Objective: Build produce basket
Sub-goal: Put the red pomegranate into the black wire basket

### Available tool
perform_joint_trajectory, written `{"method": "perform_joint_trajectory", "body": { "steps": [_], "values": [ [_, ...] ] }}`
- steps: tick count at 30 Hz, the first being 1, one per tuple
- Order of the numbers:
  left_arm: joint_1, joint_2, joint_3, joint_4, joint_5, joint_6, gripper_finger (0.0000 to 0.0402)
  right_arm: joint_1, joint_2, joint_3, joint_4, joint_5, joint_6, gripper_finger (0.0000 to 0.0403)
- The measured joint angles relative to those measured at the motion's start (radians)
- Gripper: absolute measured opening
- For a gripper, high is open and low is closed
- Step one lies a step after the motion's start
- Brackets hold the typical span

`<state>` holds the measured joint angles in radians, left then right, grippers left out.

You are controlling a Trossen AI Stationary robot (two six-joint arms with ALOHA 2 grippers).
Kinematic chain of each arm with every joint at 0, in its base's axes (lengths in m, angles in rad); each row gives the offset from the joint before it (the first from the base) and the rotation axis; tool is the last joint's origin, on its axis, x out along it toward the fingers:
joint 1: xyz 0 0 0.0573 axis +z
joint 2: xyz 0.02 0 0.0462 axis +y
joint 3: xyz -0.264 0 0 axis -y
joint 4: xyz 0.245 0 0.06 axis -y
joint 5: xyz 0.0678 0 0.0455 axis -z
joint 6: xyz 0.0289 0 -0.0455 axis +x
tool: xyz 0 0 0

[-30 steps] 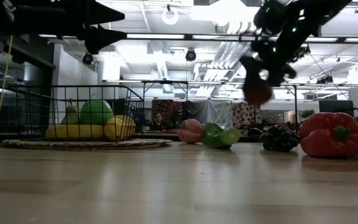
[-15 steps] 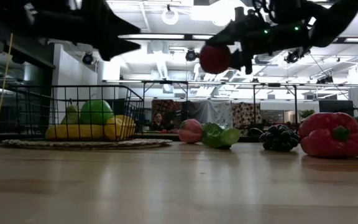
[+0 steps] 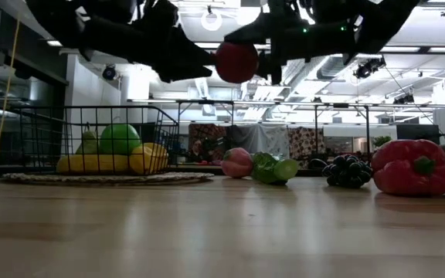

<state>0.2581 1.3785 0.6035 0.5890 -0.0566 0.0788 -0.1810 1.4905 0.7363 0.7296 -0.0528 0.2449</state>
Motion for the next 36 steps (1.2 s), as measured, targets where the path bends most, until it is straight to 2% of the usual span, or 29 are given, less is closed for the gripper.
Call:
{"method": "perform_joint_trajectory", "body": {
  "steps": [3, 9, 13, 17, 21, 25, 36],
  "values": [
    [0.002, 0.012, 0.002, 0.03, 0.0, -0.034, 0.034, 0.019, 0.002, 0.005, 0.003, -0.008, -0.036, 0.031],
    [-0.003, 0.039, 0.003, 0.117, 0.089, -0.096, 0.034, 0.04, 0.002, 0.005, 0.033, -0.009, -0.088, 0.031],
    [-0.014, 0.068, 0.003, 0.158, 0.103, -0.105, 0.034, 0.053, 0.002, 0.005, 0.047, -0.009, -0.094, 0.031],
    [-0.025, 0.1, 0.022, 0.171, 0.107, -0.105, 0.034, 0.061, 0.002, 0.005, 0.05, -0.011, -0.096, 0.031],
    [-0.034, 0.139, 0.063, 0.167, 0.171, -0.124, 0.034, 0.061, 0.002, 0.005, 0.057, -0.049, -0.088, 0.031],
    [-0.043, 0.166, 0.089, 0.163, 0.167, -0.129, 0.034, 0.069, 0.002, 0.005, 0.057, -0.077, -0.086, 0.0311],
    [-0.047, 0.169, 0.092, 0.21, 0.191, -0.155, 0.0334, 0.078, -0.002, 0.007, 0.052, -0.065, -0.087, 0.0311]
  ]
}}
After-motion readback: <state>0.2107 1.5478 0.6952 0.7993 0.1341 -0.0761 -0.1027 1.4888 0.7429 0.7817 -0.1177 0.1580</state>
